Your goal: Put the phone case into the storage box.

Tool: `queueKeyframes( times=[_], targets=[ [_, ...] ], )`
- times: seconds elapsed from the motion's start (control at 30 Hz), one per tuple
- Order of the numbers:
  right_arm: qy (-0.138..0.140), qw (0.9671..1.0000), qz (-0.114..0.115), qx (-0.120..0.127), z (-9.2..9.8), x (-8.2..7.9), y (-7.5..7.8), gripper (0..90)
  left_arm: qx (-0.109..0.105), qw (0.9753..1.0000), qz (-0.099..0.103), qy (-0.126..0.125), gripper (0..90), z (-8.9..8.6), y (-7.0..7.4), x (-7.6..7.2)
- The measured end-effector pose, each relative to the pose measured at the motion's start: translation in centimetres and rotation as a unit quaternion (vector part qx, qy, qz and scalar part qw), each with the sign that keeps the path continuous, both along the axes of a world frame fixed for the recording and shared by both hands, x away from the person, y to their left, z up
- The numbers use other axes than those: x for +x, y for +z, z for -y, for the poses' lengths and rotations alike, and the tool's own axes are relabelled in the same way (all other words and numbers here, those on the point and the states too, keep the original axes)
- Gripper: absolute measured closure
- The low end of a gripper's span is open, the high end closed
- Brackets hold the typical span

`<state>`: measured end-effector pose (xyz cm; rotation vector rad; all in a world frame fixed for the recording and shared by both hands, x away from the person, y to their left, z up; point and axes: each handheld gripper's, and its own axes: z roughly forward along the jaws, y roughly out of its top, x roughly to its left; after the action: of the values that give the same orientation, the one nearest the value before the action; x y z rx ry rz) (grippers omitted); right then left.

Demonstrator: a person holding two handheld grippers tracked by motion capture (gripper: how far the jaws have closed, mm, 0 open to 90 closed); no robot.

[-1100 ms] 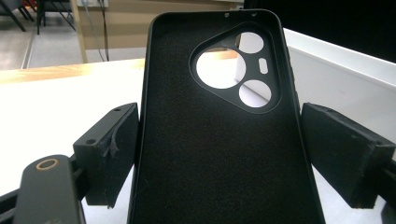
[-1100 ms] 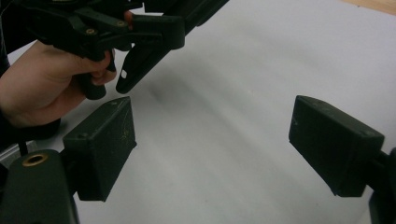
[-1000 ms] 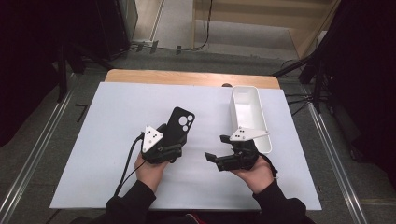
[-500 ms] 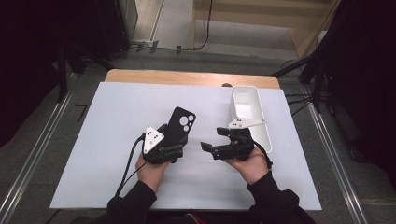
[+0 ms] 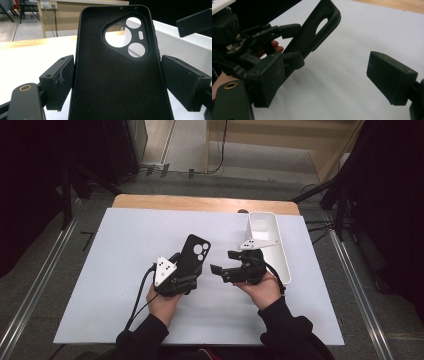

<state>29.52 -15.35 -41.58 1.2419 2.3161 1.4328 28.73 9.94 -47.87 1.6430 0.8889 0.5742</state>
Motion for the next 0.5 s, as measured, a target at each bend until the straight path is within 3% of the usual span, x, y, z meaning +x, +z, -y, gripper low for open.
queueKeyframes(
  times=[0.5],
  targets=[
    [-0.007,0.9995,-0.022,0.021,-1.1,2.1,0.2,13.3,-0.005,1.0000,0.005,-0.006,14.1,0.4,-0.1,-0.3]
  ],
)
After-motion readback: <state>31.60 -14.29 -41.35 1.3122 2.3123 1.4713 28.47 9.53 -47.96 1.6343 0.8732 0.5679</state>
